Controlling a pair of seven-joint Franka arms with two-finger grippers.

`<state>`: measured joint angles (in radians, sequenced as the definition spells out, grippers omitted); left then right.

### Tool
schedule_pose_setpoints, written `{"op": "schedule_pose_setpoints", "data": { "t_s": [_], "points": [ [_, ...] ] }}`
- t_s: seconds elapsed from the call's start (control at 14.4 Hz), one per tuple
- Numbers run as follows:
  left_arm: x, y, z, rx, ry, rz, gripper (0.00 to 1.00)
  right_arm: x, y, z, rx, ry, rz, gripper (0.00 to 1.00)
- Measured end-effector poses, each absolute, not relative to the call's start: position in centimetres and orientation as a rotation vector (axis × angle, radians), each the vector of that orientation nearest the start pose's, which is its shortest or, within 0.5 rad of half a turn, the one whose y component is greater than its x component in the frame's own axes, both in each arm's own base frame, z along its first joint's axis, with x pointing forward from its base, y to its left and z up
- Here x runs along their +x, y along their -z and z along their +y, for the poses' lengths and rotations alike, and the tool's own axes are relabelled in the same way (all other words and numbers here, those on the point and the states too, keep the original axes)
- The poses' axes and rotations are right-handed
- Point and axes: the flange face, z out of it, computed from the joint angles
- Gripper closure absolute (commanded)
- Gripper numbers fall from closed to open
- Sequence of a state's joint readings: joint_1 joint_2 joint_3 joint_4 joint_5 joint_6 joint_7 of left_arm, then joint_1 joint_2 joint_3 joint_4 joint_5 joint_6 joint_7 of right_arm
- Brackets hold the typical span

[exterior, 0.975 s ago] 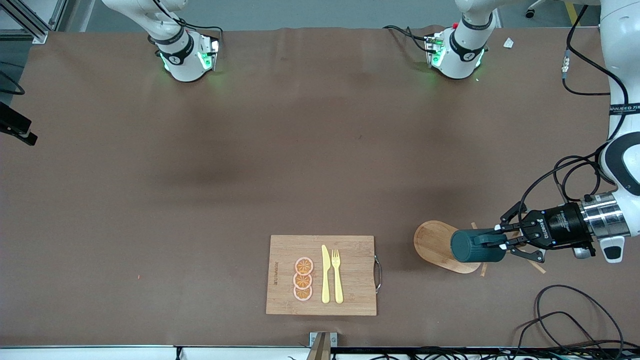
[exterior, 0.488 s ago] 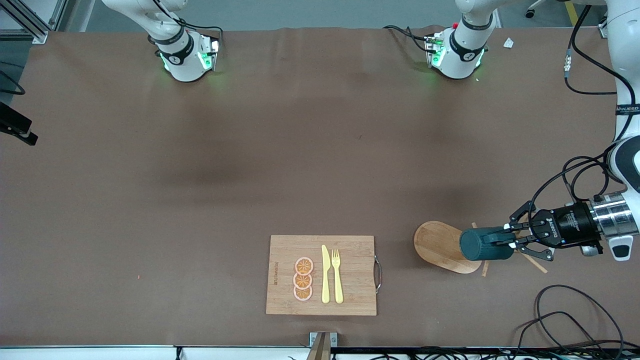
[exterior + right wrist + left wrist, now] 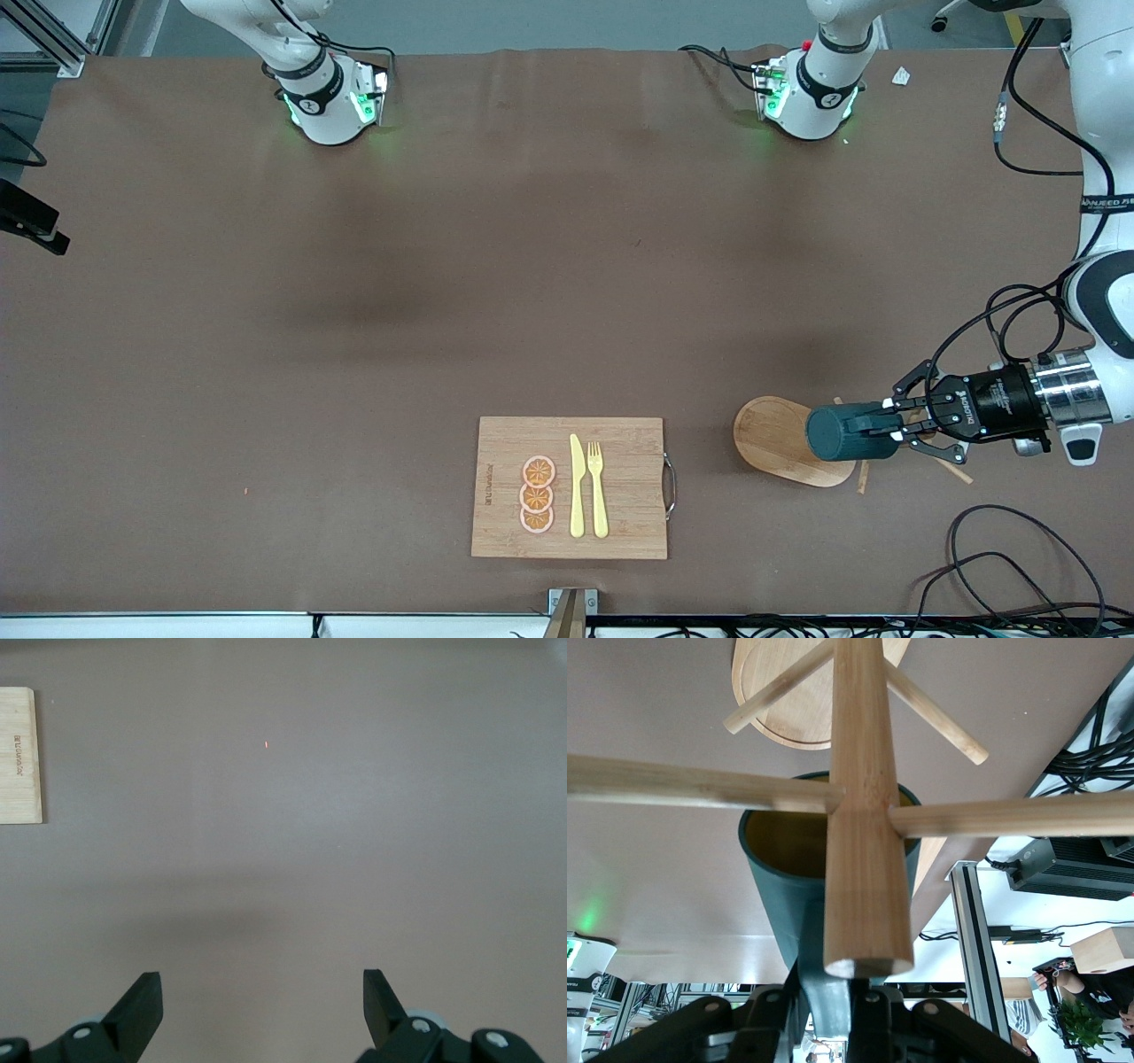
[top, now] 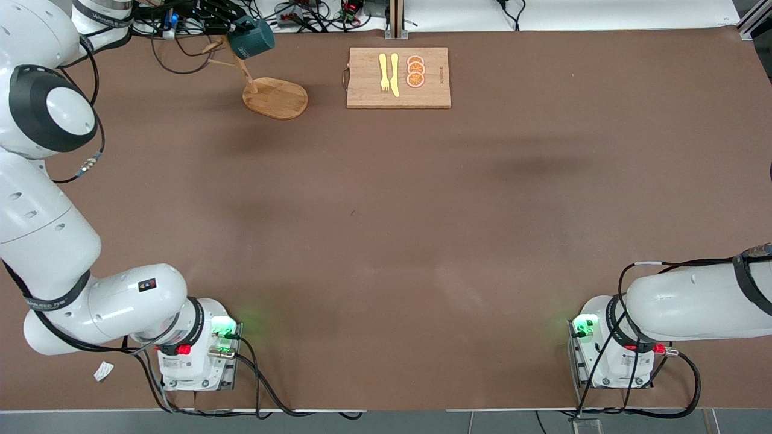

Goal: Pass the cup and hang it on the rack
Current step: 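Slide the mug onto a rack peg with the left gripper, then open the left gripper and pull it back from the mug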

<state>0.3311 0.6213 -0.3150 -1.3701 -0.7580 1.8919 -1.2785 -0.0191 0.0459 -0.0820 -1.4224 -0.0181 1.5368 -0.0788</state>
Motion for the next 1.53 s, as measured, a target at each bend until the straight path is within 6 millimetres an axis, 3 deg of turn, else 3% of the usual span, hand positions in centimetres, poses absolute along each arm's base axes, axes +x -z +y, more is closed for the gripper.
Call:
{"op": "schedule_pose_setpoints", "data": {
  "t_s": [0.07,0.42,0.7,0.98,1.18,1.32,1.53],
  "points": [
    [72.1,-38.7,0.9,1.621,0.743,1.720,0.00,56.3,-66.6,-5.8,-3.168,0.105,0.037,0.00],
    [72.3,-40.1,0.2,1.612,0.739,1.717,0.00,56.3,-66.6,-5.8,-3.168,0.105,0.037,0.00],
    [71.4,-46.1,-2.7,1.708,0.651,1.656,0.00,56.3,-66.6,-5.7,-3.168,0.106,0.036,0.00],
    [68.5,-52.3,-9.4,2.050,0.448,1.572,0.00,56.3,-66.6,-5.7,-3.167,0.106,0.033,0.00],
    [66.6,-53.7,-13.5,2.366,0.268,1.457,0.00,56.3,-66.6,-5.6,-3.167,0.106,0.033,0.00],
    [66.0,-53.6,-13.6,2.628,0.146,1.226,0.00,56.3,-66.6,-5.6,-3.167,0.107,0.033,0.00],
    [64.5,-55.7,-13.1,2.937,0.019,0.849,0.00,56.3,-66.6,-5.6,-3.167,0.109,0.032,0.00]
  ]
}}
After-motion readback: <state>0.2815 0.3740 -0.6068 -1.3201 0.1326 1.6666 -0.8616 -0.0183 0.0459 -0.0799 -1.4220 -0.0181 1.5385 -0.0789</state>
